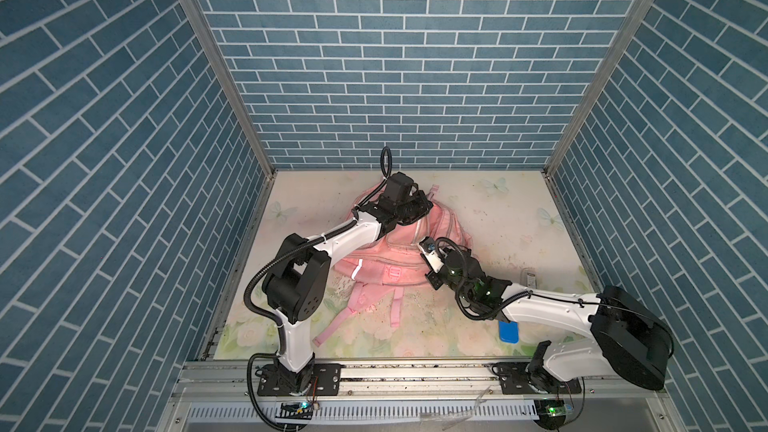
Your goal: Pack the student bag
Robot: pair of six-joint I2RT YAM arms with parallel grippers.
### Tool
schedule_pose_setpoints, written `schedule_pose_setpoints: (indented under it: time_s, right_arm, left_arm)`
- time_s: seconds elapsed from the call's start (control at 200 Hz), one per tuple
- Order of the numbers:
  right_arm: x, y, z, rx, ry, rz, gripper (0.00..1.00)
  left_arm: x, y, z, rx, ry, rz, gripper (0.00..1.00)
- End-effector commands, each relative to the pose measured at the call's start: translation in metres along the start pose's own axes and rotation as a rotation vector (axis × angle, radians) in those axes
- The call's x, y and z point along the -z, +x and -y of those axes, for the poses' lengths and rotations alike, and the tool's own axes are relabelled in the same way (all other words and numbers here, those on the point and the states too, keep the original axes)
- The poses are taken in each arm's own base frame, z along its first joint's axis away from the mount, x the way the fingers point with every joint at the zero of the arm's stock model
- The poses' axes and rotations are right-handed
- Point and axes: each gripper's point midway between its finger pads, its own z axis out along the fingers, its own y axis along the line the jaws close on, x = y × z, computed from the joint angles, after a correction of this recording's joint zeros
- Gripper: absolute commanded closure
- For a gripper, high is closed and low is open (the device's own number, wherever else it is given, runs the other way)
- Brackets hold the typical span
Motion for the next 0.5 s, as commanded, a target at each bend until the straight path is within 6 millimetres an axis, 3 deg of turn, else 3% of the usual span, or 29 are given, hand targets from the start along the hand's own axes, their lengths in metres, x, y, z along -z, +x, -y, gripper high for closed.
schedule_pose_setpoints:
  time_s: [0.0, 0.235, 0.495]
  right_arm:
    - [-0.002, -0.003, -0.035, 0.041, -0.156, -0.006, 1.0]
    - [-0.009, -0.008, -0.045, 0.067, -0.203, -0.011, 1.0]
    - [-0.024, 0.001, -0.056, 0.113, -0.25, -0.071, 1.0]
  left_arm:
    - [0.013, -0.049, 0.07, -0.032, 0.199, 0.191, 1.0]
    - [0.009, -0.044, 0.076, -0.027, 0.21, 0.192, 1.0]
    - [0.012, -0.039, 0.076, -0.031, 0.206, 0.192, 1.0]
